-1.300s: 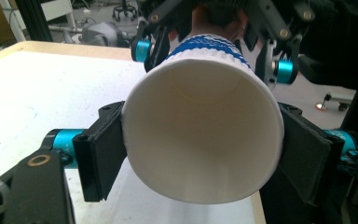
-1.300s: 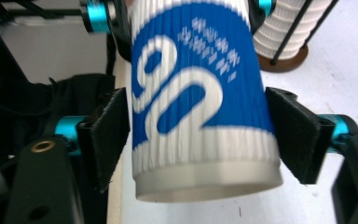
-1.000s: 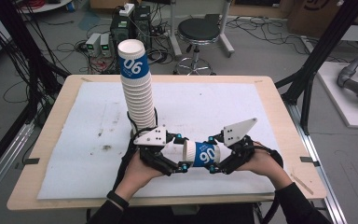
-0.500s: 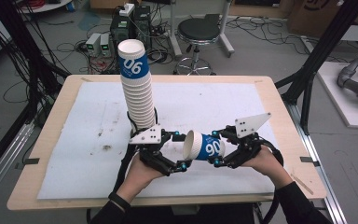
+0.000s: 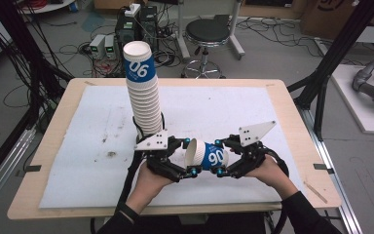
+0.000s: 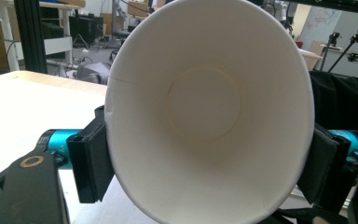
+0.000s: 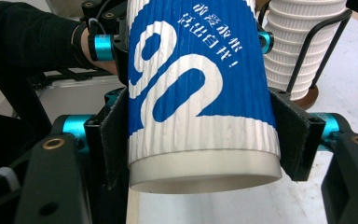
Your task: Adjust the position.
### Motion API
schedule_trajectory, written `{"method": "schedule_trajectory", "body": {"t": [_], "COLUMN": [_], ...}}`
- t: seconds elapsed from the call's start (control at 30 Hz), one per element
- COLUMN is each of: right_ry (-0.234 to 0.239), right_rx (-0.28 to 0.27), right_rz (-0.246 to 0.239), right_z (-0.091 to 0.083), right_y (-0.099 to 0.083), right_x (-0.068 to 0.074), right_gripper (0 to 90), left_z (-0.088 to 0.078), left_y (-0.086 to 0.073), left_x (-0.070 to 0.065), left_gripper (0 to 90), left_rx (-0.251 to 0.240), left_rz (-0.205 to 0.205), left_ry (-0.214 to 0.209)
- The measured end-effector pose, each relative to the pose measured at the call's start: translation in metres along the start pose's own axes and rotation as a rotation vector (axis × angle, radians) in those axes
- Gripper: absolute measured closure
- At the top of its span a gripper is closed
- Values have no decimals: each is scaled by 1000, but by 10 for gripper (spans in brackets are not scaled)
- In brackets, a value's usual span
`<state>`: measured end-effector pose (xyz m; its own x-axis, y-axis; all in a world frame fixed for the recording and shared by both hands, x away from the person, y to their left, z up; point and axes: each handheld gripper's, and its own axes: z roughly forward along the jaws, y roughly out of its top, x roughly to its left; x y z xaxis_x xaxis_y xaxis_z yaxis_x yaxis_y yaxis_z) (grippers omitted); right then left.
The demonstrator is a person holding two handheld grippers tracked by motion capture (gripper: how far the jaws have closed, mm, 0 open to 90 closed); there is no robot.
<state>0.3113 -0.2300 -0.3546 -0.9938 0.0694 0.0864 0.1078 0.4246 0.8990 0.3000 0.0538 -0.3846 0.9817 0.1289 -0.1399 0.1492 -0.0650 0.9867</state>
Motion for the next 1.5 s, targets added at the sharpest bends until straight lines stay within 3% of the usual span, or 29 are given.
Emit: {"method": "schedule_trajectory", "body": {"t": [0.17, 0.33, 0.6, 0.77, 0.83, 1.03, 1.13, 1.27, 1.5], "right_ry": [0, -27, -80, -72, -63, -56, -55, -31, -10], "right_rx": [9, 72, 179, 230, 240, 231, 228, 198, 88], "right_rz": [1, 4, -90, -103, -109, -115, -115, -102, -62], "right_z": [2, 3, 4, 15, 17, 20, 20, 19, 13], "right_y": [0, -1, 4, 2, 0, 0, 0, -1, -3], "right_x": [1, 0, 7, 10, 10, 9, 8, 7, 5], "right_gripper": [285, 224, 217, 250, 290, 300, 302, 300, 301], "left_z": [-1, -2, 6, 9, 9, 6, 6, 5, -1], "left_y": [3, 8, 14, 16, 17, 18, 17, 15, 14], "left_x": [-1, -1, -5, -8, -9, -8, -8, -8, -4], "left_gripper": [212, 212, 213, 215, 217, 219, 203, 160, 100], "left_rx": [29, 60, 163, 195, 202, 211, 193, 131, 25], "left_rz": [14, 23, 64, 81, 84, 83, 79, 62, 21], "left_ry": [4, 17, 19, 15, 15, 15, 20, -1, -6]}}
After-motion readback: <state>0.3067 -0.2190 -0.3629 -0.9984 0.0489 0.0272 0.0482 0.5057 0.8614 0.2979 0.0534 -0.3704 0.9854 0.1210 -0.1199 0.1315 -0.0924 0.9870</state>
